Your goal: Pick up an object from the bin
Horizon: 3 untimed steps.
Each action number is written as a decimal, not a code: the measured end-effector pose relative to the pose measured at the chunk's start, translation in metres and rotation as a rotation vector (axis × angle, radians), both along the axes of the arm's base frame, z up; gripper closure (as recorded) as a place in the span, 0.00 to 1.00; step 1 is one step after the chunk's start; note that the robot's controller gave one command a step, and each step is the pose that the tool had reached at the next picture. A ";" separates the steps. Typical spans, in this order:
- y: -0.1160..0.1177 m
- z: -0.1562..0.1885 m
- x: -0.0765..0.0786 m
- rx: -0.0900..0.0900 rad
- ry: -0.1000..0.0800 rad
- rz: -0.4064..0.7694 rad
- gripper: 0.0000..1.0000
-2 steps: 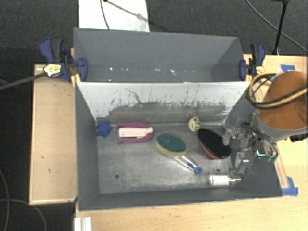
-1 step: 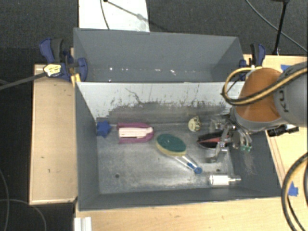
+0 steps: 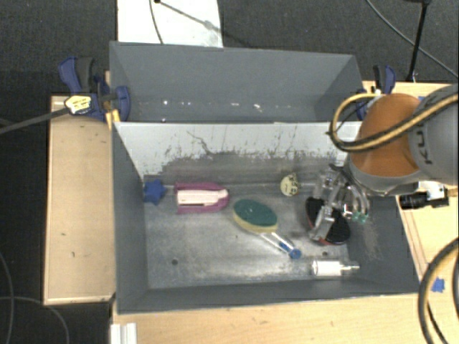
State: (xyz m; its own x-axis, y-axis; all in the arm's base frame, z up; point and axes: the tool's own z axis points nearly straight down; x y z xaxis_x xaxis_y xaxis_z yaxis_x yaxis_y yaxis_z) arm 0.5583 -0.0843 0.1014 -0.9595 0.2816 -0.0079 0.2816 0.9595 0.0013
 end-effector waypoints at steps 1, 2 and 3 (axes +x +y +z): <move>-0.023 0.009 -0.003 0.001 0.000 -0.262 0.00; -0.027 -0.032 0.000 0.003 0.009 -0.471 0.00; -0.027 -0.032 0.001 0.003 0.008 -0.464 0.00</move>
Offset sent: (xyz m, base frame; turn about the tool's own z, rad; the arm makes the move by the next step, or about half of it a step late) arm -0.0042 -0.0222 0.0080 0.2618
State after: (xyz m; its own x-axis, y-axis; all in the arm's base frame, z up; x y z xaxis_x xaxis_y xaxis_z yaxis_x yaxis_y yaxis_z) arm 0.5589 -0.1114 0.0697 -0.7320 0.6813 0.0005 0.6813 0.7320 -0.0005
